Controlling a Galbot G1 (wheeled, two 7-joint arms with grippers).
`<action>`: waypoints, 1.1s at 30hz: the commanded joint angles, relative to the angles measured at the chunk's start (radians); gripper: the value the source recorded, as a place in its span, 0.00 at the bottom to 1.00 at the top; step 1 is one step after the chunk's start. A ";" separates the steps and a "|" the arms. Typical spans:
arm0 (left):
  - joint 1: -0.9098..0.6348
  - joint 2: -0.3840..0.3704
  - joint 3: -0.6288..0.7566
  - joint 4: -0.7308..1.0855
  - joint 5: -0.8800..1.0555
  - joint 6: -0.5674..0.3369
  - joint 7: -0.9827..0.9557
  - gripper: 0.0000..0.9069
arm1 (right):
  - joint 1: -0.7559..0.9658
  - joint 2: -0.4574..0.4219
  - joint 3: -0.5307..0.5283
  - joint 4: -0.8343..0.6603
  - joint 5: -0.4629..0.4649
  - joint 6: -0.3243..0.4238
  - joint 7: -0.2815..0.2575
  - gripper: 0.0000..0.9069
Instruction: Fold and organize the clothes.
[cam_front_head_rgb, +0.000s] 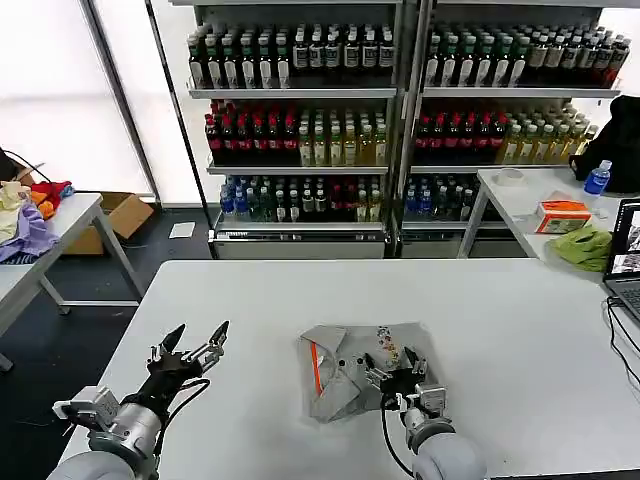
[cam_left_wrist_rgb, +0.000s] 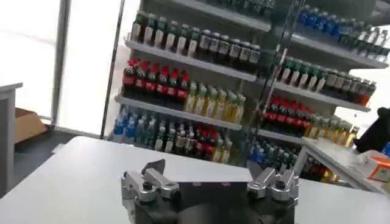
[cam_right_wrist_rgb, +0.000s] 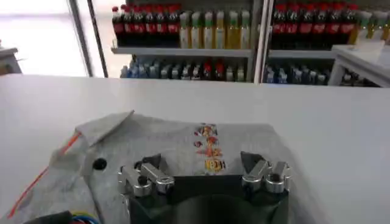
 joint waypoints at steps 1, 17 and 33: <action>0.001 0.000 0.010 0.008 0.019 -0.015 0.024 1.00 | -0.042 -0.009 0.023 0.088 0.052 -0.043 0.013 1.00; 0.045 -0.074 0.041 0.076 0.407 -0.400 0.191 1.00 | -0.274 -0.024 0.549 0.284 0.115 0.389 -0.381 1.00; 0.052 -0.157 -0.044 0.161 0.423 -0.467 0.242 1.00 | -0.404 -0.033 0.700 0.241 0.264 0.426 -0.434 1.00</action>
